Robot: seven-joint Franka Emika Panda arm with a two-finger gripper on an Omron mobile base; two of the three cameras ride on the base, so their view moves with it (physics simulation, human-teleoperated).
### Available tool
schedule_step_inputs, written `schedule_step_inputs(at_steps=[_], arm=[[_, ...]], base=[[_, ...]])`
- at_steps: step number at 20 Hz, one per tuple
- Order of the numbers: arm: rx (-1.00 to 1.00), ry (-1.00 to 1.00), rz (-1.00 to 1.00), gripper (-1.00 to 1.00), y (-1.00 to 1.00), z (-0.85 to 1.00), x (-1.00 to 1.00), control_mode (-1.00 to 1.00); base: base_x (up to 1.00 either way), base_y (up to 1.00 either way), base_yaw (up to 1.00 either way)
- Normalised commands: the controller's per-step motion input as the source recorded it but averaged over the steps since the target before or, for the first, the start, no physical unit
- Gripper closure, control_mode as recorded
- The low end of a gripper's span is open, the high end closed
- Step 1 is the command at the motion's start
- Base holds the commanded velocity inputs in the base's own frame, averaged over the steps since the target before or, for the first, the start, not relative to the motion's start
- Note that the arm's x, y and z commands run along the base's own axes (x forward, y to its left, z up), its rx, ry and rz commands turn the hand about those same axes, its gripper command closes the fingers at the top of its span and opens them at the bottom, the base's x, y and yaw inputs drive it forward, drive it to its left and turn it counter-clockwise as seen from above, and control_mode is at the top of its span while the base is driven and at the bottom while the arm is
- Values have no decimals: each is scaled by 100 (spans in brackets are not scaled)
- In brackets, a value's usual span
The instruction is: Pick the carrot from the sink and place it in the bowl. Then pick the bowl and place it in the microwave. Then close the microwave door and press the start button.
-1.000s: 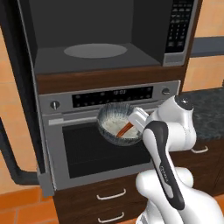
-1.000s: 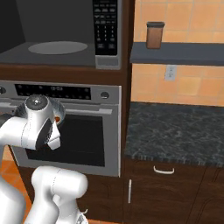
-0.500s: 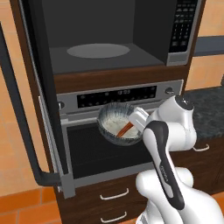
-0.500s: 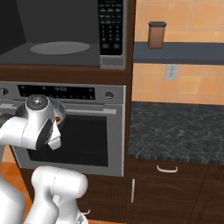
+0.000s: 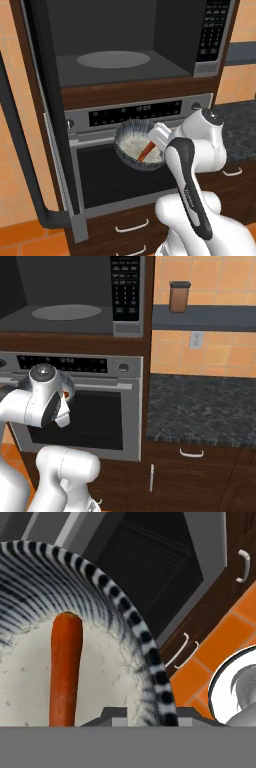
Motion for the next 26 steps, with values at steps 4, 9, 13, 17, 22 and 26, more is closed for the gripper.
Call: schedule_step_inputs(at_steps=[4,9,13,17,22,26], arm=[[1,-9,0,100,0,0,-39,-100],[6,-23,0,100,-5,60,-92,-100],[0,-17,0,100,-18,95,-8,-100],[0,-11,-2,100,-8,64,52,-100],[0,-5,-1,100,-3,68,70,-100],[0,-3,0,100,0,81,62,-100]], base=[[0,0,0],[0,0,0],[0,0,0],[0,0,0],[0,0,0],[0,0,0]])
